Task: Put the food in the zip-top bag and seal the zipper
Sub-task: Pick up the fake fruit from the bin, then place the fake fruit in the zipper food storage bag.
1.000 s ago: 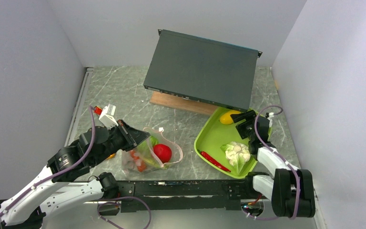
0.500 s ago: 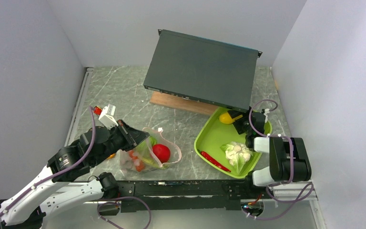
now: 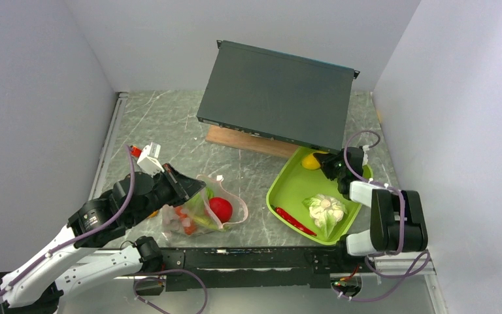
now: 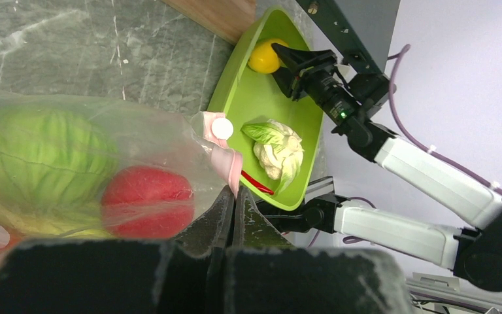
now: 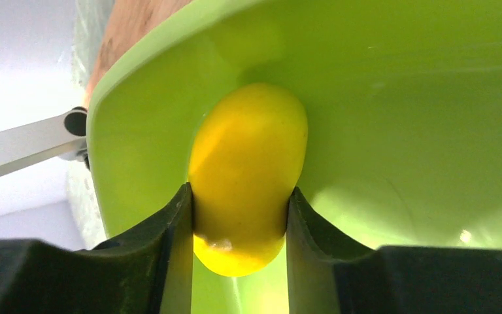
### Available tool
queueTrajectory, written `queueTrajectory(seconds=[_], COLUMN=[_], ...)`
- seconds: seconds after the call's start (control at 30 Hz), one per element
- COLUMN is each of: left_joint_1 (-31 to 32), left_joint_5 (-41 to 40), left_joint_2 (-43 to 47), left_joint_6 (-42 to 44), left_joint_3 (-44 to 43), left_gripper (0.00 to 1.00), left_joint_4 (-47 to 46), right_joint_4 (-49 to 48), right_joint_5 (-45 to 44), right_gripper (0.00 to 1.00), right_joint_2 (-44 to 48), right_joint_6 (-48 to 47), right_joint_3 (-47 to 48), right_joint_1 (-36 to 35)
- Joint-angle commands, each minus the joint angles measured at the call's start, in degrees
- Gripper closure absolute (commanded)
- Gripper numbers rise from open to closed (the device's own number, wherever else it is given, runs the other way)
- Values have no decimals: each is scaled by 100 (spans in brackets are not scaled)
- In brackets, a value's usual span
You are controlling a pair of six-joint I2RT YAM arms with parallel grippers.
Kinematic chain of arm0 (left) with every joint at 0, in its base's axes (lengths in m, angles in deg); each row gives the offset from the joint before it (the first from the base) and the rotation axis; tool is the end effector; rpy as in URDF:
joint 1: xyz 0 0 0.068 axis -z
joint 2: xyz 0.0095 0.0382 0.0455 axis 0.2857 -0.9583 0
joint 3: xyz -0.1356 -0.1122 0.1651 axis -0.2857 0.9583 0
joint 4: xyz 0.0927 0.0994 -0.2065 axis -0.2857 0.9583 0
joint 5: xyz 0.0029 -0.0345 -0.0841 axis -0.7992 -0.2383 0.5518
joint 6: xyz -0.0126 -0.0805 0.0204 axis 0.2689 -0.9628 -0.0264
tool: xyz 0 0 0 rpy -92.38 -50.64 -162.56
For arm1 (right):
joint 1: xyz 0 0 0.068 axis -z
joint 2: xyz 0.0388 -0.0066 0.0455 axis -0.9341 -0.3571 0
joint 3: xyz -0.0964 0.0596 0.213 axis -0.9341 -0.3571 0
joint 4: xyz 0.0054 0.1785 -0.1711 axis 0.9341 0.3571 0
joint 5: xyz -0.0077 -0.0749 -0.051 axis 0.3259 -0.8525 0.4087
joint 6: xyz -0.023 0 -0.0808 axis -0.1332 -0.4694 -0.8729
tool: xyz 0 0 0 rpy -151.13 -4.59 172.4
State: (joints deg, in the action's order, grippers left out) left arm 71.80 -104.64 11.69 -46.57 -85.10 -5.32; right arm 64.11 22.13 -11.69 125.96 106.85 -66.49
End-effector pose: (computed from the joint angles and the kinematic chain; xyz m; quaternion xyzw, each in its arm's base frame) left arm 0.1049 -0.1144 0.3305 -0.1412 0.8093 -0.4205 0.3852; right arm 0.2811 -0.0061 0.1074 0.4397 0.7688 0.2560 0.3874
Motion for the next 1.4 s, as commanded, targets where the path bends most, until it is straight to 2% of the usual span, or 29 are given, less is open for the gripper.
queueTrajectory(seconds=[0.0, 0.07, 0.27, 0.43, 0.63, 0.7, 0.8, 0.87, 0.93, 1.07, 1.13, 1.2, 1.37], left_joint_1=[-18, -17, -18, -18, -11, -18, -18, -18, -18, -17, -18, -17, -16], left_joint_5=[-123, -122, -109, -85, -103, -112, -157, -167, -162, -166, -184, -197, -236], left_joint_2=[-60, -91, -153, -189, -140, -83, -77, -87, -78, -100, -101, -89, -74], left_joint_6=[217, 257, 379, 474, 453, 434, 428, 409, 395, 375, 371, 362, 331], left_joint_3=[-308, -326, -346, -377, -330, -259, -275, -280, -253, -272, -302, -308, -344], left_gripper=[100, 100, 100, 100, 100, 100, 100, 100, 100, 100, 100, 100, 100], left_joint_4=[-24, -25, -80, -140, -139, -168, -103, -85, -119, -115, -89, -86, -10], right_joint_4=[1700, 2244, 4204, 5469, 5323, 5207, 4443, 3647, 2874, 2012, 1418, 1199, 1396], right_joint_5=[-931, -1187, -2511, -3853, -4397, -4413, -4325, -3687, -2508, 831, 2081, 2332, 2057], right_gripper=[93, 100, 100, 100, 100, 100, 100, 100, 100, 100, 100, 100, 100], right_joint_2=[799, 1148, 2182, 2664, 3139, 3117, 3331, 3624, 3671, 2953, 2559, 2306, 1992], right_joint_6=[-486, -616, -575, -250, -1232, -1499, -2031, -2423, -2775, -2799, -2624, -2786, -3544], right_joint_3=[309, 367, 908, 1737, 2957, 3431, 3663, 3637, 3674, 4078, 4094, 4059, 3866], right_joint_1=[29, 32, 26, 27, -81, -486, -1187, -1519, -1605, -1713, -2177, -2954, -4660])
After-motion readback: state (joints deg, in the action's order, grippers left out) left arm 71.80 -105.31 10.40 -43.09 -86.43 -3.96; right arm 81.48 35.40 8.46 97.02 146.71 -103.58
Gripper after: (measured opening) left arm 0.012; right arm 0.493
